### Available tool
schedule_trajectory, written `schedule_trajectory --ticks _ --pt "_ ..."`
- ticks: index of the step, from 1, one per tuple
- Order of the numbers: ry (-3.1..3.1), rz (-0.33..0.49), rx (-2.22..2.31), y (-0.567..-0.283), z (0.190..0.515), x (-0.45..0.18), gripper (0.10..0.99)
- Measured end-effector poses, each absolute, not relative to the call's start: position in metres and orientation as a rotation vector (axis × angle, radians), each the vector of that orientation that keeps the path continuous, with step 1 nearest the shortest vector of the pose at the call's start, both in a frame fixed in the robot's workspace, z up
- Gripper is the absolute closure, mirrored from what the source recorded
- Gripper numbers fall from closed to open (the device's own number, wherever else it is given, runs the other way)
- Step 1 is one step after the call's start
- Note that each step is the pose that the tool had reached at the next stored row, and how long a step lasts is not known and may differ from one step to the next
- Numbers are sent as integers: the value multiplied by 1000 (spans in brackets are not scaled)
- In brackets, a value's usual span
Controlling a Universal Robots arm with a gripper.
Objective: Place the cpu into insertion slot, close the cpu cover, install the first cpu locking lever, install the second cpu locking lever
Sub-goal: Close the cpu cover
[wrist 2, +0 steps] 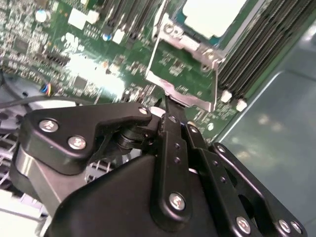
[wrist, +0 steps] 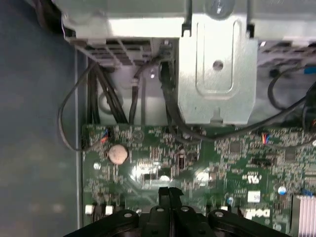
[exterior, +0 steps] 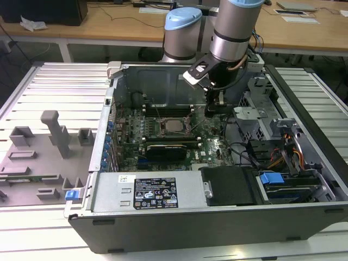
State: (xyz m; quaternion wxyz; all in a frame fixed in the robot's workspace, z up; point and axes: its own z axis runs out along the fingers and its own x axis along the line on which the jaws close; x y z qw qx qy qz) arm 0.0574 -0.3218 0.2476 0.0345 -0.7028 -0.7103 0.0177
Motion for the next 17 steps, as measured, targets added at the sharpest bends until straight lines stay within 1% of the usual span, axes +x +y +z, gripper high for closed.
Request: schedule_trajectory --ticks 4,17 --pt "-2178 63 -2154 -322 248 57 980" --pt "-2179 59 -2156 -309 248 27 980"
